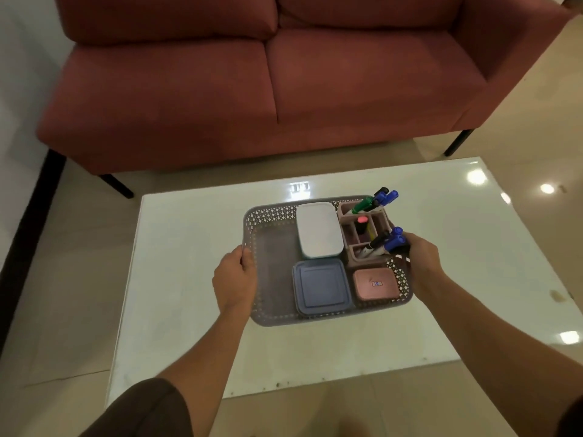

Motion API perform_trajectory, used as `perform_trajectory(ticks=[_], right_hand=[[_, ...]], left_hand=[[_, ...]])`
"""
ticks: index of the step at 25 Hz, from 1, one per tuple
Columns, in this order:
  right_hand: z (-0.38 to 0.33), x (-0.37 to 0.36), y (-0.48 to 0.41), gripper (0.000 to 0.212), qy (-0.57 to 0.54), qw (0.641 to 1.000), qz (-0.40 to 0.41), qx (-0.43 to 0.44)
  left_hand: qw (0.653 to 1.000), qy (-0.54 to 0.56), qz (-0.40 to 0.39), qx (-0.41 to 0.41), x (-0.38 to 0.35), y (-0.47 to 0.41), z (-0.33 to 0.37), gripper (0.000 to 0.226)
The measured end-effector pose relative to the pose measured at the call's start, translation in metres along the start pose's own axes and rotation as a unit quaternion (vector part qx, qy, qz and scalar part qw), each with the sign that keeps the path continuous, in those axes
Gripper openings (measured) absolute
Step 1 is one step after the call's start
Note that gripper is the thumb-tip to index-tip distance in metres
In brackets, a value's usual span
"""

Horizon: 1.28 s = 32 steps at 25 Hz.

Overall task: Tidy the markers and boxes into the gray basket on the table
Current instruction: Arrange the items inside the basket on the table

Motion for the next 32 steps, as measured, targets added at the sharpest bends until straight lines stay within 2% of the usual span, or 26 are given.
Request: perform_trajectory(ticks=[4,10,22,24,25,27,28,30,32], right_hand=[[-0.008,0.017,-0.014,0.021,-0.019,1.0,-0.018,-0.004],[-0.015,0.04,-0.039,0.022,-0.027,0.999,-0.032,-0.017],[0.008,0.047,-0.062,0.019,0.014,0.998,-0.052,-0.031],[0.003,0.061,-0.068,0.028,0.061,0.998,0.003,0.016],[-0.004,0.075,-0.063,0.031,0.103,0.991,0.068,0.06],[-0.021,0.1,-0.025,0.029,0.165,0.95,0.196,0.176],[-0.026,0.097,0.002,0.024,0.193,0.929,0.199,0.246],[-0.023,0.062,0.047,0.016,0.269,0.896,0.089,0.342],[0.008,0.017,0.063,0.014,0.366,0.863,-0.04,0.346]], left_hand=[[0.999,0.001,0.034,-0.013,-0.009,0.008,0.02,0.037],[0.999,-0.009,0.034,-0.026,-0.034,0.012,0.044,0.038],[0.997,-0.065,-0.014,0.037,-0.065,0.034,0.002,0.031],[0.992,-0.117,0.03,0.034,-0.059,0.039,0.012,0.037],[0.989,-0.133,0.058,0.017,-0.056,0.044,0.022,0.043],[0.984,-0.129,0.11,-0.051,-0.053,0.055,0.054,0.044],[0.984,-0.109,0.117,-0.077,-0.053,0.058,0.07,0.042],[0.991,-0.034,0.09,-0.088,-0.061,0.056,0.095,0.036],[0.992,0.003,0.014,-0.124,-0.083,0.045,0.12,0.033]])
Point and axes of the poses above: each hand's wrist, its own y-axis away from the middle knuckle, its own x-axis out of the back of the hand, z = x × y, the point moved 10 cm from there along -y, towards the middle knuckle, and after that the axes turned 3 degrees about -y, right-handed, at the moved point
